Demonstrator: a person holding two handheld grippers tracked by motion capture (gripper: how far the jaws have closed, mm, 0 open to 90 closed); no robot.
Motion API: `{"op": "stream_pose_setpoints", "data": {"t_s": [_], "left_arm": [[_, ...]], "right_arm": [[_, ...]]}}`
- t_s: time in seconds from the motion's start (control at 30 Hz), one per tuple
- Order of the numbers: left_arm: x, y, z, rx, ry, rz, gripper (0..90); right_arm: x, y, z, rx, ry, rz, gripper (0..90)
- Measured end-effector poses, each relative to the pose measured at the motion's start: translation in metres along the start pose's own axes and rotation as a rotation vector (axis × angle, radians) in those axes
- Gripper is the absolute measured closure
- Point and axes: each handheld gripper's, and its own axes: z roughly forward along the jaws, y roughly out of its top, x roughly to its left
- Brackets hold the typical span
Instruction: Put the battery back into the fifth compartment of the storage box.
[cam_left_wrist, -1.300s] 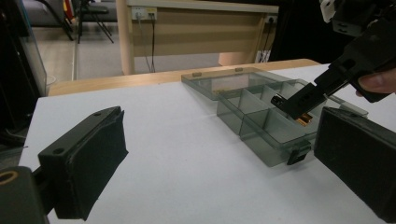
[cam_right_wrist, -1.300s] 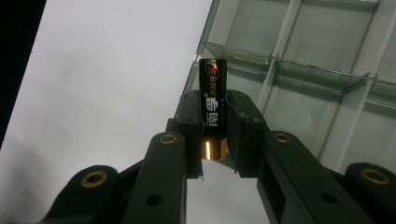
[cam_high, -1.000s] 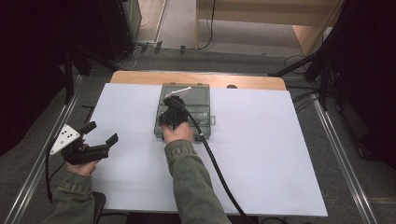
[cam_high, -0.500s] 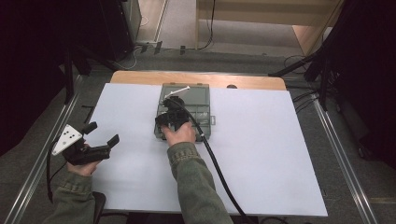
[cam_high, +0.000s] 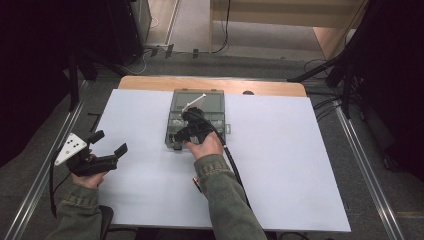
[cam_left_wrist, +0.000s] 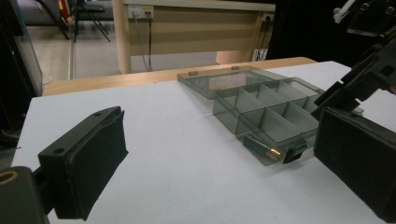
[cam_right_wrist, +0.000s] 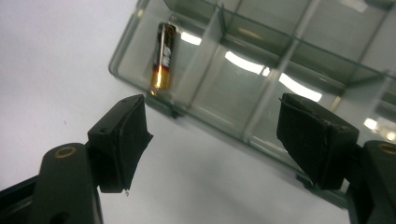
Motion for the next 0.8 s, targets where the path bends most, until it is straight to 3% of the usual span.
{"op": "stream_pose_setpoints", "data": {"t_s": [0.13, 0.27, 0.33, 0.5, 0.7, 0.8], "left_arm": [[-0.001, 0.0, 0.001, 0.0, 0.004, 0.002, 2.5], [-0.002, 0.0, 0.001, -0.002, 0.003, 0.006, 2.6], [-0.002, 0.0, 0.0, -0.003, 0.006, 0.007, 2.6], [-0.002, 0.0, 0.0, -0.003, 0.008, 0.006, 2.6], [-0.003, -0.001, 0.001, -0.004, 0.011, 0.008, 2.6], [-0.002, 0.0, 0.0, -0.003, 0.016, 0.009, 2.6]], "right_arm": [[-0.003, -0.011, -0.009, 0.014, -0.041, -0.03, 12.8], [-0.002, -0.025, -0.015, 0.041, -0.078, -0.069, 10.4], [-0.001, -0.032, -0.017, 0.047, -0.097, -0.074, 0.3], [0.002, -0.051, -0.019, 0.079, -0.112, -0.111, 0.0], [0.006, -0.066, -0.024, 0.082, -0.141, -0.161, 0.0], [0.004, -0.073, -0.027, 0.081, -0.138, -0.163, 2.8]]}}
